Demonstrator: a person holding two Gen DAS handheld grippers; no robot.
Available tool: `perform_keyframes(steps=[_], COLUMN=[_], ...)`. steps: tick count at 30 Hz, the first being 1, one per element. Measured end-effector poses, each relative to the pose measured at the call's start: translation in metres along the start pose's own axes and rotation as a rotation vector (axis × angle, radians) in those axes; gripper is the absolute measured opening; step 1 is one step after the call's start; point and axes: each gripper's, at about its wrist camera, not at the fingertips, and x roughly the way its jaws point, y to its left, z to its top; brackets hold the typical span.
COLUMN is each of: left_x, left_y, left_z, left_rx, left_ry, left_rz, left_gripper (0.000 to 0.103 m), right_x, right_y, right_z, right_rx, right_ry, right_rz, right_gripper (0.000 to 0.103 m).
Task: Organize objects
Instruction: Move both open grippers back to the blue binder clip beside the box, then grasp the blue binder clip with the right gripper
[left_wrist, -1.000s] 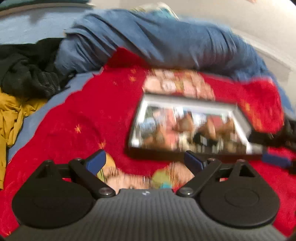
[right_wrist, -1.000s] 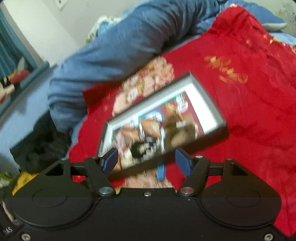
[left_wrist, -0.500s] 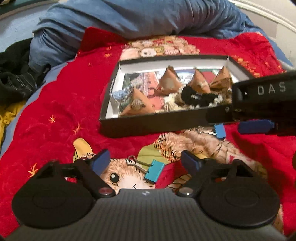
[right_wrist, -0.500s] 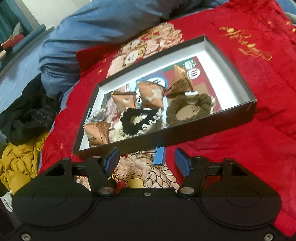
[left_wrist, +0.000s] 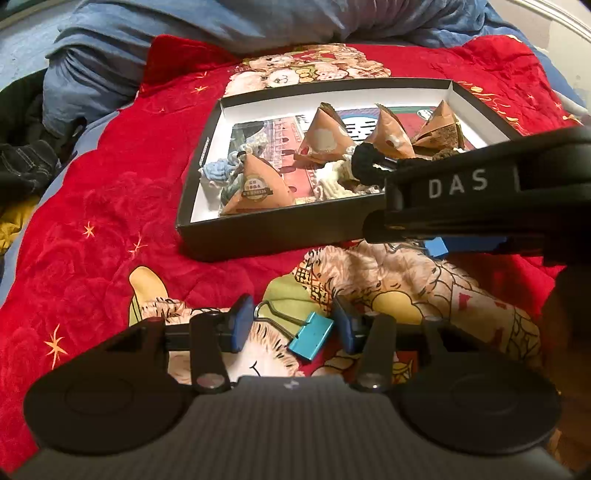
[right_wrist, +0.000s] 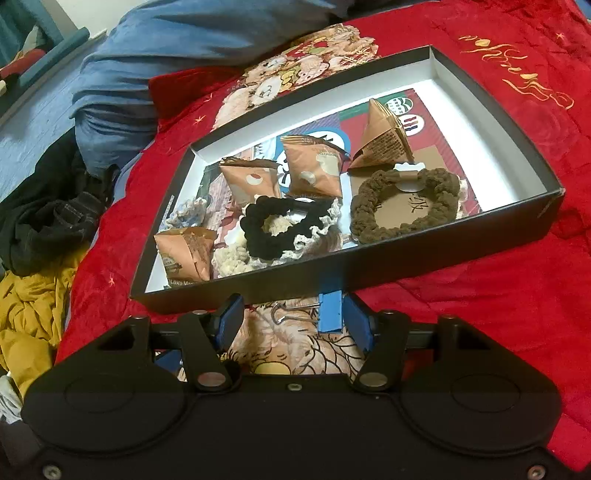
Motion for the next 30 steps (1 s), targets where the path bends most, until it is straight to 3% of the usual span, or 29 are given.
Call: perform_keyframes(steps=[5, 13, 16, 20, 30], left_x=[0.000, -0.002, 0.000, -0.003, -0.004], left_y=[0.002, 0.027, 0.035, 0.037, 0.039], left_z=[0.004, 0.010, 0.010, 0.006, 0.006], left_rx=[-0.015, -0.131, -0.175, -0.176, -0.191], left_ry=[0.024, 0.077, 0.112, 0.126, 0.144], left_rz=[0.041, 0.089, 0.086, 0.123, 0.118], left_gripper=[0.051, 0.051, 0.051, 0.051, 0.051], right_x=[0.003, 0.003, 0.005, 0.006, 0.000], right_y=[0.002, 0.013, 0.020, 0.025, 0.029], right_z=[-0.001, -0.008, -0.012, -0.015, -0.016], right_rx=[-0.018, -0.101, -0.157, -0.190, -0.187], right_ry=[0.000, -0.005, -0.004, -0.006, 0.001], right_rz=[-0.011, -0.057, -0.112, -0.143, -0.146], right_gripper=[0.058, 0.057, 0.046, 0.043, 0.043])
